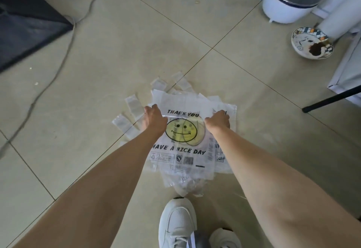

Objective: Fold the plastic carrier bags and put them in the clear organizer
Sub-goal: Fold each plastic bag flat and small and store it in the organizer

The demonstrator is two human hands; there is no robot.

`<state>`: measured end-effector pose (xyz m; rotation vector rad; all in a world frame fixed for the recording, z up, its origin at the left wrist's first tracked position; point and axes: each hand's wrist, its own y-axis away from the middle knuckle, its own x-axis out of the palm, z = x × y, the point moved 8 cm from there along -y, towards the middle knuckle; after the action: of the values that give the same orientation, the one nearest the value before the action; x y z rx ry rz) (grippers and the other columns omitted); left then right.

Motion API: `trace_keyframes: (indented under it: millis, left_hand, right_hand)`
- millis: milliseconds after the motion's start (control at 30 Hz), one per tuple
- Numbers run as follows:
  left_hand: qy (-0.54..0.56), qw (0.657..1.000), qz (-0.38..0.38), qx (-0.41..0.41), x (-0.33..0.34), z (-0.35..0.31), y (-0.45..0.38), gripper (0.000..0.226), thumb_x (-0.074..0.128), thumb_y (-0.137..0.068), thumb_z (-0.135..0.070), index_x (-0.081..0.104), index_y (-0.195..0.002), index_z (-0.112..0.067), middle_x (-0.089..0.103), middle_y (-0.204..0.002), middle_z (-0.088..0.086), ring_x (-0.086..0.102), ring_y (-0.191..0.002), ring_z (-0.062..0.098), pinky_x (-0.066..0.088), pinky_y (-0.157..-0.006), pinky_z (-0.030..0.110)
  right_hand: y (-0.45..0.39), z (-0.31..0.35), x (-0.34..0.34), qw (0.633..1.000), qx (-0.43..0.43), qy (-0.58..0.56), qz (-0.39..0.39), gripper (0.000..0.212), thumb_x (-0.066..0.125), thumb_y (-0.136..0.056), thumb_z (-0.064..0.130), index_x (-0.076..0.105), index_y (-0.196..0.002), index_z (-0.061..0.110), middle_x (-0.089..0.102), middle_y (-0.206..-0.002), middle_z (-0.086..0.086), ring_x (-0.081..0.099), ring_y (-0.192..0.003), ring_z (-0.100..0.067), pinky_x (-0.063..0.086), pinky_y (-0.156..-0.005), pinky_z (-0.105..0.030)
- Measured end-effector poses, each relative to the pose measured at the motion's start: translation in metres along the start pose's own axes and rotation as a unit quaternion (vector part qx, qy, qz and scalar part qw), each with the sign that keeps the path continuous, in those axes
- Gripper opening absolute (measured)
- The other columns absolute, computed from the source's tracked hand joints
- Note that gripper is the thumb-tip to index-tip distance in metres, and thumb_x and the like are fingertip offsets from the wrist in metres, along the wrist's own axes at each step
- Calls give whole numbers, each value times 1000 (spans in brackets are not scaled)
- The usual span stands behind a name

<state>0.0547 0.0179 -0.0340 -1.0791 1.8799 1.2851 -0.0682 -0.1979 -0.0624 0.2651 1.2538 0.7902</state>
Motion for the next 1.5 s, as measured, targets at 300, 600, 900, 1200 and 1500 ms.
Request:
trace_keyframes:
  millis: [300, 600, 900, 1200, 1500]
  left_hand:
    - [-92, 995, -34, -3, 20, 1, -5, 49, 67, -88, -31, 43, -123, -7, 52, -117, 10, 55, -104, 27, 45, -87, 39]
    - [-13, 995, -87, 54, 3, -3, -8, 13, 58, -86, -11, 60, -97, -4, 51, -108, 11, 53, -91, 26, 48, -79, 35]
    - [297, 954, -31, 27, -23, 0, 15, 57, 61, -82, 1, 34, -132, -3, 36, -132, 15, 46, -104, 25, 40, -73, 15]
    - [322, 937, 95, 101, -66, -22, 60, 95, 56, -78, 6, 8, -152, -30, 24, -152, 17, 34, -133, 32, 47, -94, 42]
    - [405, 904, 118, 69, -146, -54, 129, 40, 54, -83, 13, 55, -124, 8, 61, -116, 22, 65, -60, 19, 55, -51, 26]
  right_hand:
    - [-9, -4, 15, 997, 17, -80, 3, 26, 66, -86, 25, 47, -72, 15, 55, -63, -2, 57, -62, -25, 43, -83, -39]
    - [9, 11, -8, 986, -36, -162, -30, 15, 60, -85, 13, 64, -81, -1, 66, -80, -16, 65, -75, -27, 56, -80, -41]
    - [35, 38, -31, 979, -44, -196, 43, 41, 57, -89, 0, 55, -130, 4, 60, -127, -14, 56, -115, -28, 45, -100, -37]
    - [95, 61, -95, 994, -83, -64, 35, 13, 51, -91, -3, 59, -100, 2, 51, -73, -1, 51, -64, -15, 40, -54, -23]
    - [178, 64, -186, 985, -136, -108, 1, 32, 44, -94, 10, 38, -67, 24, 47, -79, -2, 47, -89, -22, 46, -84, -35]
